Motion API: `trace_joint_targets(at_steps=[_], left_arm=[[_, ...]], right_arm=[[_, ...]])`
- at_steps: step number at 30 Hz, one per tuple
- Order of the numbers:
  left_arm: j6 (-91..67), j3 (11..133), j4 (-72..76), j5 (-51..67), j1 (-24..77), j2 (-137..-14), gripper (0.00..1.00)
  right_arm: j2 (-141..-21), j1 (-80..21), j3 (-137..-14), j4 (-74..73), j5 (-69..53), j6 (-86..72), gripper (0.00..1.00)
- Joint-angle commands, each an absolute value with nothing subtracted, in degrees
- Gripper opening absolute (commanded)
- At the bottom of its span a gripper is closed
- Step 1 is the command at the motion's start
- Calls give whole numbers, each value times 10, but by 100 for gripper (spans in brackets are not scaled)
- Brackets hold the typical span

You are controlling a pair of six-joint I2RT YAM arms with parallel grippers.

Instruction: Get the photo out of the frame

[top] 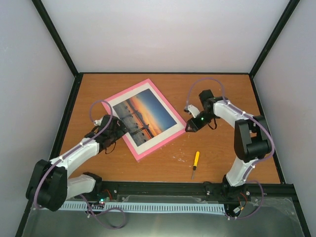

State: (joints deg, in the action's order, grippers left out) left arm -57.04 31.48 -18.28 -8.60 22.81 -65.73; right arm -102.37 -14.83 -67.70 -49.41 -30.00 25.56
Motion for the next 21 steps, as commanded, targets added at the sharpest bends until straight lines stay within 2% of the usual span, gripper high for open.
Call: trace_joint_targets(at_steps=[1,4,6,12,18,21], left_arm=[[-543,305,-143,-70,186,-685,100],[-544,305,-116,-55,175,-708,100],[-542,304,-98,-46,170,-723,99],[-527,310,-53,-33,152,-758,97],[-505,318,-19,-12,152,-788,97],[-498,325,-10,-2,151,-809,96]], right_arm=[[-990,-152,-714,-479,-247,275,45],[-1039,-152,-778,-474,-230,276,54],[-1080,-152,-826,-472,-243,256,55],[-1180,-164,-918,-479,-264,208,49],[-1209,-172,-907,-483,-255,214,46],[-1194,-177,-872,-483,-267,229,40]])
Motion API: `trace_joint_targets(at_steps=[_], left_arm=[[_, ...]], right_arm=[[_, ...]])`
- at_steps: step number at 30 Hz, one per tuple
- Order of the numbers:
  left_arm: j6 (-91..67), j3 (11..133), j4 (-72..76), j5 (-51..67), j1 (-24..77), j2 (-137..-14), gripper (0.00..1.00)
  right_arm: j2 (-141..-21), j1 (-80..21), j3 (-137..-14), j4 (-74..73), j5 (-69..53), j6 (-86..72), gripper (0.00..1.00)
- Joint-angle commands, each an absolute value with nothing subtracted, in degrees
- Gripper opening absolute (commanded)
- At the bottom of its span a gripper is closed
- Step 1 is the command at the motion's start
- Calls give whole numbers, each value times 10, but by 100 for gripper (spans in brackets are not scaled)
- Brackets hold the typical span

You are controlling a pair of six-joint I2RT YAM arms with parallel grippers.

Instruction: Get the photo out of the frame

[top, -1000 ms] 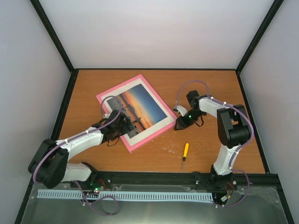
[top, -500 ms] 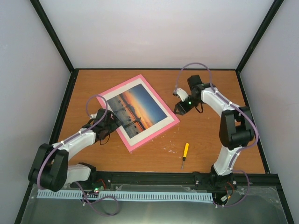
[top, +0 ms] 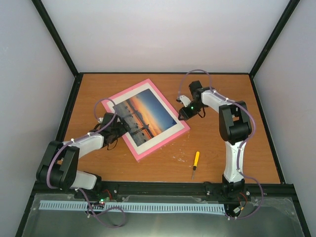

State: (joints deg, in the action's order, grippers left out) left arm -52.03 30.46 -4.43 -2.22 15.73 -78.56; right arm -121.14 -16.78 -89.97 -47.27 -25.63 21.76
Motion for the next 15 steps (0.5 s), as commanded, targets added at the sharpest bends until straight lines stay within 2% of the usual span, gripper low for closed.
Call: trace_joint_targets(at_steps=[1,6,15], left_arm=[[-496,327,-6,2,151,-814,95],[-482,327,24,26,152,-830,92],[-438,339,71,102,152,-859,81]], right_arm=[[-1187,-179,-858,-483,-270,233,38],[-1138,-191,-775,-477,-279,253,30],[-1036,-203,-621,-457,-283,260,28]])
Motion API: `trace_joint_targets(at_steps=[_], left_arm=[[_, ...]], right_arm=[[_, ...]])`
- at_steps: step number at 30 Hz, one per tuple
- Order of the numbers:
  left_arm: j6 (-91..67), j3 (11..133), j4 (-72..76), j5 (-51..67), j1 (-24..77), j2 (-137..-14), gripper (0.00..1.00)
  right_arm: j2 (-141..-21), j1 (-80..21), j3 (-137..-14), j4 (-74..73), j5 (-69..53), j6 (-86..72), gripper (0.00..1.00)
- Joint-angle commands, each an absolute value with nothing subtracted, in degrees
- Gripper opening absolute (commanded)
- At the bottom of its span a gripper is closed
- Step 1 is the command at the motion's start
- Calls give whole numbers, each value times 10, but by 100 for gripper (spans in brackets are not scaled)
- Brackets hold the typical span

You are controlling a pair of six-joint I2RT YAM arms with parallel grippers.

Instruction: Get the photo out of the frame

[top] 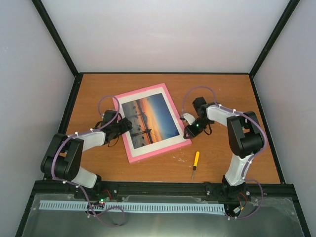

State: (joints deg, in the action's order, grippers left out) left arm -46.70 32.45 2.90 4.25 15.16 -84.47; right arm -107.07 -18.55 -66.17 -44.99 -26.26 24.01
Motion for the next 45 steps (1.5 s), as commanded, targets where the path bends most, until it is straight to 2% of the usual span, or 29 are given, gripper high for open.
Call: trace_joint_targets(at_steps=[1,12,16,20,26,30,33,36,39,45], left_arm=[[-437,340,74,105,152,-860,80],[-388,369,101,172,152,-896,78],[-389,403,21,99,152,-897,81],[-387,401,-15,46,152,-827,84],[-363,367,-37,68,156,-687,85],[-307,379,-98,61,189,-638,77],[-277,410,-151,57,244,-603,71],[-243,451,-203,72,269,-573,71],[-185,463,-213,51,269,-535,74],[-121,378,-149,-39,268,-467,88]], right_arm=[[-1030,-205,-614,-457,-282,260,29],[-971,-206,-610,-489,-275,271,32],[-955,-206,-619,-509,-230,279,41],[-922,-206,-622,-526,-191,303,49],[-862,-227,-613,-544,-261,391,46],[-823,-265,-589,-517,-299,454,42],[-806,-300,-565,-475,-282,480,40],[-809,-332,-547,-442,-251,497,39],[-826,-356,-536,-416,-219,501,37],[-873,-388,-518,-377,-156,505,37]])
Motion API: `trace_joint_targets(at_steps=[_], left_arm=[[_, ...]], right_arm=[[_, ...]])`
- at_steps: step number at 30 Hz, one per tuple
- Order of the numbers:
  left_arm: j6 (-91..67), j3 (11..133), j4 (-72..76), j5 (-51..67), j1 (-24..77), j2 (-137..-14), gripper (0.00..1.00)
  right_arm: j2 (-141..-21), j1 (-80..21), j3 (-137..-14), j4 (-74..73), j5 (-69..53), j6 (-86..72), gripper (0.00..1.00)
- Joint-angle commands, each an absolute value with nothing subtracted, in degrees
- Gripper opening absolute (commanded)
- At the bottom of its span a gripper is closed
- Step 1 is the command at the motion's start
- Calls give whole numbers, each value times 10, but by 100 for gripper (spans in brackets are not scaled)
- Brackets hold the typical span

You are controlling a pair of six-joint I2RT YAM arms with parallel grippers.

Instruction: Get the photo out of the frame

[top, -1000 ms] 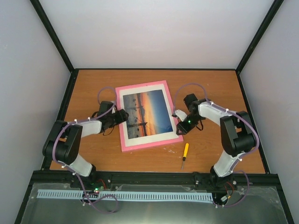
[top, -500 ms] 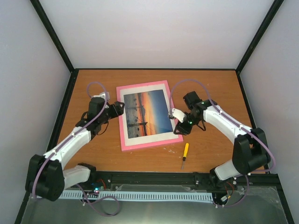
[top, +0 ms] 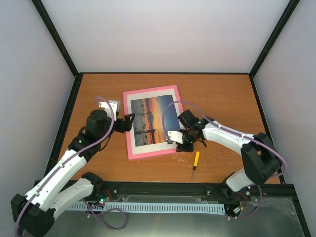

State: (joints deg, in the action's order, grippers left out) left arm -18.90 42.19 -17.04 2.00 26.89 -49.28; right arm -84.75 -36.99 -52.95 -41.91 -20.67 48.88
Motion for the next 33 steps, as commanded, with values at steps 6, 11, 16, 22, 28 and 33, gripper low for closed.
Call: trace_joint_targets(at_steps=[6,11,16,22,28,33], left_arm=[[-116,365,-137,-47,268,-429,90],[-115,359,-136,-46,268,-433,90],[-124,360,-139,-58,268,-450,90],[-123,349,-122,-41,268,-442,91],[-87,337,-110,33,268,-437,76],[-61,351,-120,101,268,-479,67]], right_arm=[[-891,-395,-504,-359,-137,503,37],[-905,-398,-497,-350,-124,499,37],[-914,-402,-489,-339,-116,495,36],[-914,-407,-483,-331,-113,491,31],[-912,-410,-473,-330,-112,495,24],[-900,-411,-468,-332,-111,502,15]])
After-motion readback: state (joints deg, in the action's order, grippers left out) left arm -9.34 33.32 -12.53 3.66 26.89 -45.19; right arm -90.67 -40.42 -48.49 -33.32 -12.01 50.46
